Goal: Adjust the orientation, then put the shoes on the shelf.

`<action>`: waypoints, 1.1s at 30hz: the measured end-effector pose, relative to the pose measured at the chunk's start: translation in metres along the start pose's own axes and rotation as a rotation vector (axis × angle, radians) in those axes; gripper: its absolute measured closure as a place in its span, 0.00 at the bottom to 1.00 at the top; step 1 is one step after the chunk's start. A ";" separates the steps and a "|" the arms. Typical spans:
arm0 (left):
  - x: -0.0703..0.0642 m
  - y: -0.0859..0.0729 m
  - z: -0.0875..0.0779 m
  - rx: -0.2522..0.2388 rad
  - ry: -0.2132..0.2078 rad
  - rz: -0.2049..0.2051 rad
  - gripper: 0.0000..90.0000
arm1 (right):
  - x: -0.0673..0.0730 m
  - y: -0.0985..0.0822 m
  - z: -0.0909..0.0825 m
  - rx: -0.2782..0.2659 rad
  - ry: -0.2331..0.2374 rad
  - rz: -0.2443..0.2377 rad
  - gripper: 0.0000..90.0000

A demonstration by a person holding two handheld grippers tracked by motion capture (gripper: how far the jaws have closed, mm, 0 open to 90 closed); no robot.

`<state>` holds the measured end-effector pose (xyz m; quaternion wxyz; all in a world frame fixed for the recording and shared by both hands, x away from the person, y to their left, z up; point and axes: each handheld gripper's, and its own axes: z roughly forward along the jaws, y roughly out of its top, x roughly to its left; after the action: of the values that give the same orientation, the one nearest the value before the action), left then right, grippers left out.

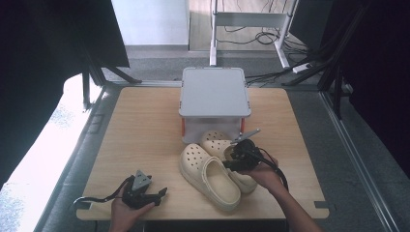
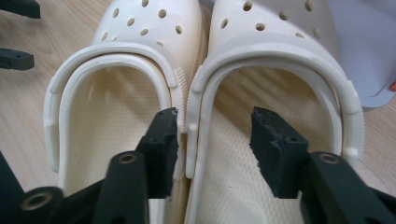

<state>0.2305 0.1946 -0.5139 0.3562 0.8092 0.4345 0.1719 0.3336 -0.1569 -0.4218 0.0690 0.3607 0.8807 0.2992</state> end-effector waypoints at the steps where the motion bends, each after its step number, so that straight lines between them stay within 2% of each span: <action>1: 0.000 0.000 0.000 0.000 0.000 0.000 0.28 | 0.001 0.000 0.000 -0.001 -0.001 0.000 0.55; 6: 0.000 0.000 0.001 0.000 -0.001 0.000 0.28 | 0.004 0.003 0.005 0.006 0.005 0.011 0.49; 10: 0.001 0.001 0.000 -0.001 -0.002 0.001 0.28 | 0.009 0.008 0.017 0.043 0.011 0.005 0.48; 15: 0.001 0.002 0.001 -0.004 -0.004 0.000 0.28 | 0.011 0.014 0.025 0.079 0.011 0.003 0.48; 20: 0.002 0.002 0.002 -0.004 -0.011 0.001 0.28 | 0.014 0.018 0.036 0.130 -0.007 -0.008 0.51; 21: 0.002 0.003 0.002 -0.006 -0.011 0.001 0.28 | 0.015 0.018 0.039 0.145 -0.014 -0.011 0.55; 24: 0.003 0.003 0.002 -0.006 -0.008 0.000 0.28 | 0.015 0.018 0.040 0.156 -0.017 -0.012 0.58; 25: 0.002 0.003 0.002 -0.009 -0.008 -0.003 0.28 | 0.014 0.018 0.041 0.162 -0.013 -0.013 0.64; 27: 0.003 0.003 0.002 -0.010 -0.006 -0.004 0.28 | 0.013 0.018 0.042 0.159 0.013 -0.012 0.69; 33: 0.003 0.004 0.003 -0.004 -0.005 -0.002 0.28 | 0.016 0.017 0.040 0.148 -0.010 -0.015 0.72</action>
<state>0.2360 0.1942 -0.5137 0.3592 0.8083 0.4343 0.1706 0.3457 -0.1178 -0.4433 0.0488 0.3595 0.9027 0.2312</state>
